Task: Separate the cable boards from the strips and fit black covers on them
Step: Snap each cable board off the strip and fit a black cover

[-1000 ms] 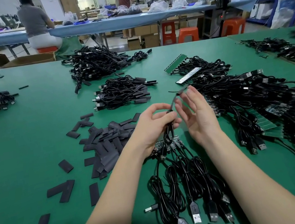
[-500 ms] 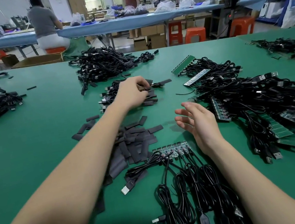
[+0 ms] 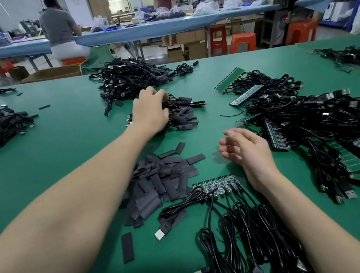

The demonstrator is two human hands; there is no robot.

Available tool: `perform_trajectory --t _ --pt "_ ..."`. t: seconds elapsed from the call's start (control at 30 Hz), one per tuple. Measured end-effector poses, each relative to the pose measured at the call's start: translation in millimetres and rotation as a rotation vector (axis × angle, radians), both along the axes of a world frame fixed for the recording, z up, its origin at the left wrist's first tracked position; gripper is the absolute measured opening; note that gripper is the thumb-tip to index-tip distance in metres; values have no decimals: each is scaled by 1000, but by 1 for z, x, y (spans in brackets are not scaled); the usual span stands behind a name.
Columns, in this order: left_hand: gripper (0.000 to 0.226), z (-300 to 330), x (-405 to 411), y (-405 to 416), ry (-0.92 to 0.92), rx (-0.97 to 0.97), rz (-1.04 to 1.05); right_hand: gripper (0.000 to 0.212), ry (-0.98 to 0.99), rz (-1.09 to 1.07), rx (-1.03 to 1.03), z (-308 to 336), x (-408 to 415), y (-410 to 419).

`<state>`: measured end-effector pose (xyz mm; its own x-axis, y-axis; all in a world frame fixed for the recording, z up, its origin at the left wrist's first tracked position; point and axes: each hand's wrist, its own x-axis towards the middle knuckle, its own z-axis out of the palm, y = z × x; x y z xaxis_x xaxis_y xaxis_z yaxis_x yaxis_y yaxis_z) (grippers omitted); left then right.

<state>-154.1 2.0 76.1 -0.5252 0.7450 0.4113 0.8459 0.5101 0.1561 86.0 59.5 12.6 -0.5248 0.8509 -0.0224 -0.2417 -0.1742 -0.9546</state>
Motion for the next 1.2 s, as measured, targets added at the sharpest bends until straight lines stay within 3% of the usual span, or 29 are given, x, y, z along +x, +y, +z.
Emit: perform_trajectory --t 0.27,0.5,0.57,0.67,0.73,0.87,1.07,1.13,1.2 --pt "9 -16 104 -6 -386 427 -185 12 28 13 -9 3 -1 -5" --pt "7 -46 164 -21 -762 534 -191 12 19 38 18 7 2 -8" --pt "7 -43 159 -27 -763 539 -161 11 -148 56 124 12 6 -6" --pt "8 -43 149 -36 -747 544 -141 9 -653 167 600 29 18 5" --pt "10 -47 147 -41 -744 537 -138 13 -963 351 836 47 28 10" --pt "10 -50 151 -43 -729 456 -180 43 -1300 681 901 69 32 0" --pt "10 -43 148 -47 -707 191 -291 45 -1326 672 874 66 29 -5" --pt "12 -38 142 -52 -745 47 -366 45 -1215 659 803 64 33 0" --pt "20 -32 136 -59 -843 -22 -412 41 -953 651 603 61 39 4"
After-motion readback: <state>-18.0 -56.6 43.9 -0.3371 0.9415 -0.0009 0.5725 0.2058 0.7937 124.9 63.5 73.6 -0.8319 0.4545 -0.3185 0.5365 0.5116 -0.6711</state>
